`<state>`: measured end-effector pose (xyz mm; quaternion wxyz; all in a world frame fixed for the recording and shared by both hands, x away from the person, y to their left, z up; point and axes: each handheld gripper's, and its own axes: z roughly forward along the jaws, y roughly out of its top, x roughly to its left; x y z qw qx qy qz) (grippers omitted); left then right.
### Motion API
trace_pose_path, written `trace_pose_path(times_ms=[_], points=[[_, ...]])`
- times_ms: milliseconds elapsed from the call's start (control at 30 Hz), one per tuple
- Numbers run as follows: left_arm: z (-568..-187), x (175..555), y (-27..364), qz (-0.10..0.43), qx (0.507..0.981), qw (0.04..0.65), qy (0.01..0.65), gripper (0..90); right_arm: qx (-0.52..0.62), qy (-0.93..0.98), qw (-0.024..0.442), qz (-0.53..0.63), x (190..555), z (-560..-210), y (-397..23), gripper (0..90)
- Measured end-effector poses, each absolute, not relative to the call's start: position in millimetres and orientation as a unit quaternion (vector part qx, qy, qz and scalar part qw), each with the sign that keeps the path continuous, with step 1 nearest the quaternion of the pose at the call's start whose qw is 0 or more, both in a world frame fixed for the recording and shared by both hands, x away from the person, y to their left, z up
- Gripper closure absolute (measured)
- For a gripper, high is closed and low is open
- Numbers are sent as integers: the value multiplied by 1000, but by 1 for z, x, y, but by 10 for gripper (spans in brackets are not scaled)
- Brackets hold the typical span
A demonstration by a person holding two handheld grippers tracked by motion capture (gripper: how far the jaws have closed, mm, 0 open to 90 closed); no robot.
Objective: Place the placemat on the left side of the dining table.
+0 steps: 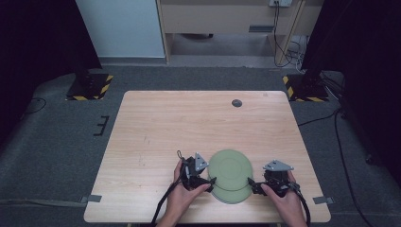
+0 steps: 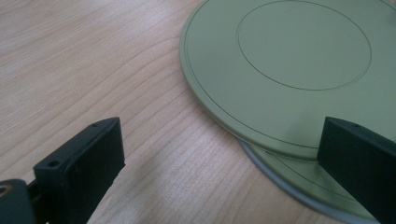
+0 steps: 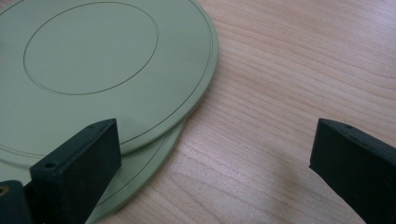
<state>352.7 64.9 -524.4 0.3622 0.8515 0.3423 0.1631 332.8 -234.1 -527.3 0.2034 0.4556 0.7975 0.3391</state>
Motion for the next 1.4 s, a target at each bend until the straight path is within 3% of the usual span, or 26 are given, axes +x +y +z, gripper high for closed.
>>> trace_pose_path(times_ms=[700, 933, 1400], points=[[-524, 368, 64, 165, 847, 361, 353, 3, 468, 788, 208, 342, 343, -529, -234, 19], [-517, 371, 65, 164, 847, 365, 351, 44, 464, 788, 216, 342, 340, -528, -233, 46], [-516, 393, 49, 87, 855, 360, 363, 57, 445, 796, 206, 356, 335, -527, -229, 49]])
